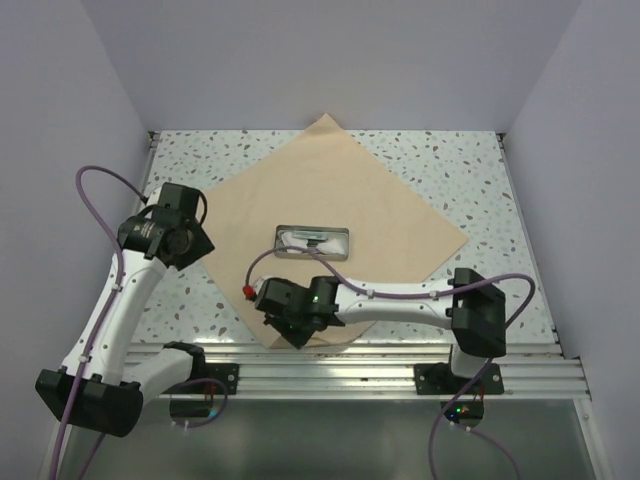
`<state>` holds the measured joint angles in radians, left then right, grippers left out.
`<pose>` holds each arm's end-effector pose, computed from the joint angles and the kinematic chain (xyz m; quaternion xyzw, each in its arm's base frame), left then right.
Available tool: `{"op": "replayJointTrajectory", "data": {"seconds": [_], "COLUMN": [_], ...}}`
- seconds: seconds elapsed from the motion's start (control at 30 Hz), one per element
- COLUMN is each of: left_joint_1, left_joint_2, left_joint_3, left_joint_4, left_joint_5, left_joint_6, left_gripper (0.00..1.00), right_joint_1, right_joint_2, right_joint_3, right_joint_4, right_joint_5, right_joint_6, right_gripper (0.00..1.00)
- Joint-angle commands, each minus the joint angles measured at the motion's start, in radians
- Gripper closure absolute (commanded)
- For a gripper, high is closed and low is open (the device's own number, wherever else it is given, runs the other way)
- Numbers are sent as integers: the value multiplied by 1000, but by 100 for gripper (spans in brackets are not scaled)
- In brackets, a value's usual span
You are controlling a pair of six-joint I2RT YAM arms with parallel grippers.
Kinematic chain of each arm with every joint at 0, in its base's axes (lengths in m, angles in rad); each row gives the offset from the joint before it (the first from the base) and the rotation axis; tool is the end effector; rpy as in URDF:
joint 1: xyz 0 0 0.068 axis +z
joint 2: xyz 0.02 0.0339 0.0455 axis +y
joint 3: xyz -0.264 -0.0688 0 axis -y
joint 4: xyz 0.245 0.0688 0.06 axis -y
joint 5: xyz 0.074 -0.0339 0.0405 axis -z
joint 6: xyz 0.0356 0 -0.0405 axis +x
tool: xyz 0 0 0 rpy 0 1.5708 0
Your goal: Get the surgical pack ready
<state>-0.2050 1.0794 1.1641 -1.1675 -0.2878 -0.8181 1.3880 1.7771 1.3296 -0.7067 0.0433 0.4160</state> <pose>0.1834 -0.0278 0.3313 -0.3228 0.9051 0.0043 0.2766 0.0679 0.3589 0.2198 -0.4529 0.8670 0.1491 0.1448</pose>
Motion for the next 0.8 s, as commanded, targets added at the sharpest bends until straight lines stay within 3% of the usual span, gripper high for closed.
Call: {"op": "replayJointTrajectory", "data": {"seconds": [0.0,0.2,0.33,0.57,0.77], "left_joint_1": [4,4,4,4,15], "left_joint_2": [-1,43,86,208,290], "left_joint_3": [54,72,86,105,88], "left_joint_4": [43,63,106,175,223], "left_joint_5": [-34,-22,-22,-11,1], "left_joint_6": [16,39,86,151,169], "left_gripper": [55,55,55,55,55], "right_joint_1": [-111,-322,-461,-605,-704], "right_joint_2": [-87,-45,66,342,493], "right_joint_3": [106,337,503,921,1134], "right_joint_4": [-71,-151,-169,-226,-202], "right_joint_5": [53,107,102,133,116], "right_joint_6": [-6,-111,-152,-213,-198], "right_gripper": [100,100,100,100,100]}}
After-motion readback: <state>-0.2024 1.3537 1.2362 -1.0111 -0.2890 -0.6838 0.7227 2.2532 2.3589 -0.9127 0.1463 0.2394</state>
